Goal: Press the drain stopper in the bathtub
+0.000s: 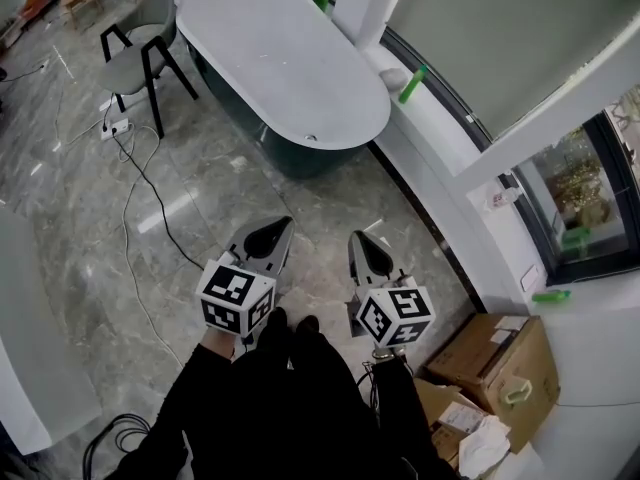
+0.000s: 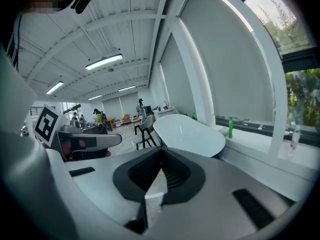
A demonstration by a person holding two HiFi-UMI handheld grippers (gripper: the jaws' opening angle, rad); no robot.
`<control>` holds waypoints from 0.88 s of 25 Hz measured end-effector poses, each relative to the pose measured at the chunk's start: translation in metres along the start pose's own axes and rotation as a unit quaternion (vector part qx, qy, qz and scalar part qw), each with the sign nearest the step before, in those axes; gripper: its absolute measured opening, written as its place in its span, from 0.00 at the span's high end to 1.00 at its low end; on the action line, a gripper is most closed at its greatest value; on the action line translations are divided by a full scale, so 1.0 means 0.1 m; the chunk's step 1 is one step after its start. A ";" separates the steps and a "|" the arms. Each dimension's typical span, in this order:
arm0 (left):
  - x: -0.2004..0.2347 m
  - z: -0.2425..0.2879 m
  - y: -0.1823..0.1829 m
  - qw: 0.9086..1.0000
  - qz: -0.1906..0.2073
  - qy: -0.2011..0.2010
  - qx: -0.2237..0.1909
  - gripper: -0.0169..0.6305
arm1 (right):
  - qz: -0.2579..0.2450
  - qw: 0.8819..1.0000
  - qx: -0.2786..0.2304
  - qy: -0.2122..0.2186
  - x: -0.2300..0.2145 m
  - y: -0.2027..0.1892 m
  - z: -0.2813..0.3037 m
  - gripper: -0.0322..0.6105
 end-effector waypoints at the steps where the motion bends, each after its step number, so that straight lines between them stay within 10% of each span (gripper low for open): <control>1: 0.03 0.01 0.02 1.000 0.001 0.000 0.000 0.96 | 0.001 1.000 0.001 -0.001 0.00 0.01 0.02 0.95; 22: 0.55 0.49 0.38 1.000 -0.010 0.025 -0.007 0.96 | 0.046 0.999 0.000 0.006 -0.42 0.47 0.61 0.95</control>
Point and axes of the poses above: the fingertips, and each gripper's own axes: z forward along the fingers, x to its left, y out of its top, the point moved 7 cm from there along -z, backward along the fingers, and after that the axes turned 14 degrees about x, right-handed, at the moved point
